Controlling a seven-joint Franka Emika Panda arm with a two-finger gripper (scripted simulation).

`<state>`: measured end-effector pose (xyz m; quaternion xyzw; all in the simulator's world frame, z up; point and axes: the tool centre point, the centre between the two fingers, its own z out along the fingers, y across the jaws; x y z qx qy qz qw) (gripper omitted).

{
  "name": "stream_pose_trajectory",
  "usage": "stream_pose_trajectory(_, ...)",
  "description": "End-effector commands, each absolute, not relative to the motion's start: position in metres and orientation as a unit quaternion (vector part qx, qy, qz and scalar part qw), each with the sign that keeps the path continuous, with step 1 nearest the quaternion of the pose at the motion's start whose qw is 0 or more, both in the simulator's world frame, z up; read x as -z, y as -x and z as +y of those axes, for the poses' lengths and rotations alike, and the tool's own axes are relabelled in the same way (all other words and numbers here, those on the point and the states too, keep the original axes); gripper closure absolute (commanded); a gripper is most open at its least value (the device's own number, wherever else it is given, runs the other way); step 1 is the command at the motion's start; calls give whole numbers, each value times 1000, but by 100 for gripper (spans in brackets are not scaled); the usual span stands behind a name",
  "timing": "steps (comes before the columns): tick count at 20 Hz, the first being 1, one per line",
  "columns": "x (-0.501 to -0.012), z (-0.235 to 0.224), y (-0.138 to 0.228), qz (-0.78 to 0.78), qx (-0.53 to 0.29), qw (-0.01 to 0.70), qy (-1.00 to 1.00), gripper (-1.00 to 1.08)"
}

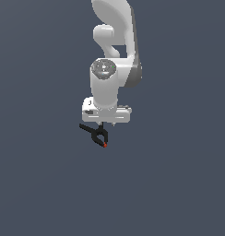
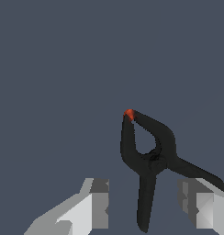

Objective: Pick up the object and move it to a goal position.

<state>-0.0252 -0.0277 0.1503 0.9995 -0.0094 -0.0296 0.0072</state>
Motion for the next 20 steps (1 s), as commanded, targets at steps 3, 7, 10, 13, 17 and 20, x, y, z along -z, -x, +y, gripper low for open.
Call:
stream_pose_trajectory(3,-137,-33,38,-9,40,1,-999,-20)
stream_pose_trajectory(7,-118,-41,59,-8,55,-9,-998,-20)
stream_pose_trajectory(10,-100,-48,81,-8,69,-20,-997,-20)
stream_pose_trajectory(13,-82,-54,105,-8,84,-31,-996,-20)
stream_pose_trajectory(17,-65,-60,131,-9,99,-43,-994,-20)
stream_pose_trajectory(20,-56,-62,145,-10,106,-49,-993,-20)
